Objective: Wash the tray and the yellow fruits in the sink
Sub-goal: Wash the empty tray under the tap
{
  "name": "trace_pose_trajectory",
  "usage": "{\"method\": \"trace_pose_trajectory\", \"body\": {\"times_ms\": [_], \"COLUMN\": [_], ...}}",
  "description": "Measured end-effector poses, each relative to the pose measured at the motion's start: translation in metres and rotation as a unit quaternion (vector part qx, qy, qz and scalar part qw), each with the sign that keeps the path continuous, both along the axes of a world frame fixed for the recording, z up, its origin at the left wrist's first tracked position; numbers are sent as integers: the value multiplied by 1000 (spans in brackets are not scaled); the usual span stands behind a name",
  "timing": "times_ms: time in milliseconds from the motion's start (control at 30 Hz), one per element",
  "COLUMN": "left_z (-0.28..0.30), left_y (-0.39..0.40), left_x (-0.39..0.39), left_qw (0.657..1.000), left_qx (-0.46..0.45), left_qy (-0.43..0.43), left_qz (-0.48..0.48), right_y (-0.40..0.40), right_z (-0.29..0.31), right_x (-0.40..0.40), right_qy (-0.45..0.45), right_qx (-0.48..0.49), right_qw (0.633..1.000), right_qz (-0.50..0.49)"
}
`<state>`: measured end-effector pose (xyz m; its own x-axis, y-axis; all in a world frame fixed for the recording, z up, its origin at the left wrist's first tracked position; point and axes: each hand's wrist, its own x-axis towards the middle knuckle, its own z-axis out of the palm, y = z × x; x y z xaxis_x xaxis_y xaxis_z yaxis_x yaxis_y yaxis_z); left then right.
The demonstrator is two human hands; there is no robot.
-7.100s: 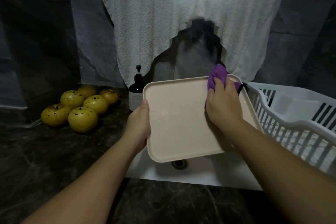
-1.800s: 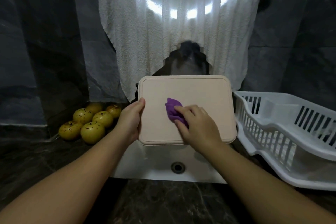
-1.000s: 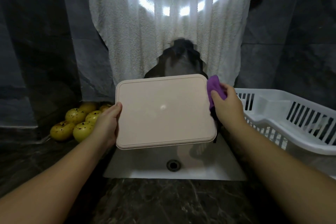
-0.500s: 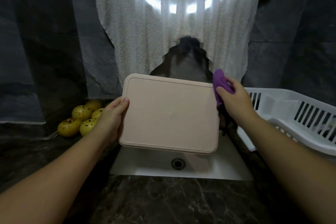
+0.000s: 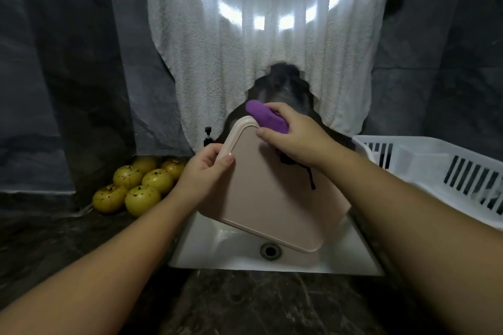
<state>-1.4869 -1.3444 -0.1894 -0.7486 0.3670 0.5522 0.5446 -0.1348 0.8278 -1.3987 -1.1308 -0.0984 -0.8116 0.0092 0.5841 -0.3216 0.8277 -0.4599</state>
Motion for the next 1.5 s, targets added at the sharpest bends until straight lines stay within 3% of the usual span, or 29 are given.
{"method": "trace_pose_trajectory", "body": {"times_ms": [200,300,367,467,533,733,833,900,967,1100,1200,1333,1400,1500], "left_z": [-2,11,32,66,82,79,70,67,69,71,68,68,70,73], "left_y": [-17,-18,-15,-3,4,-21,5,29,33,23,48,46,38,41], "left_x": [-8,-3,2,9,11,0,14,28,27,15,30,27,21,25], "left_qw": [998,999,993,946,902,896,820,802,811,837,880,948,964,970], "left_qx": [15,-30,-94,-214,-294,-336,-443,-456,-443,-426,-354,-210,-167,-172], "left_qy": [4,-2,60,221,281,225,307,355,353,311,301,226,188,149], "left_qz": [60,22,28,106,141,182,190,151,147,149,98,75,92,86], "right_y": [31,42,38,28,26,59,42,23,23,45,20,18,30,30], "right_z": [-13,-15,-7,8,14,17,16,15,17,23,23,24,17,8], "right_x": [9,13,12,9,8,26,24,19,23,36,23,22,25,19], "right_qy": [-78,-78,-74,-86,-85,-116,-111,-99,-99,-89,-45,-23,-45,-49], "right_qx": [9,10,52,146,180,202,258,295,267,73,62,-8,-39,-37], "right_qw": [996,996,995,985,979,968,955,948,956,992,997,999,998,998], "right_qz": [-36,-38,-39,-41,-49,-94,-94,-71,-70,-53,-22,31,21,0]}}
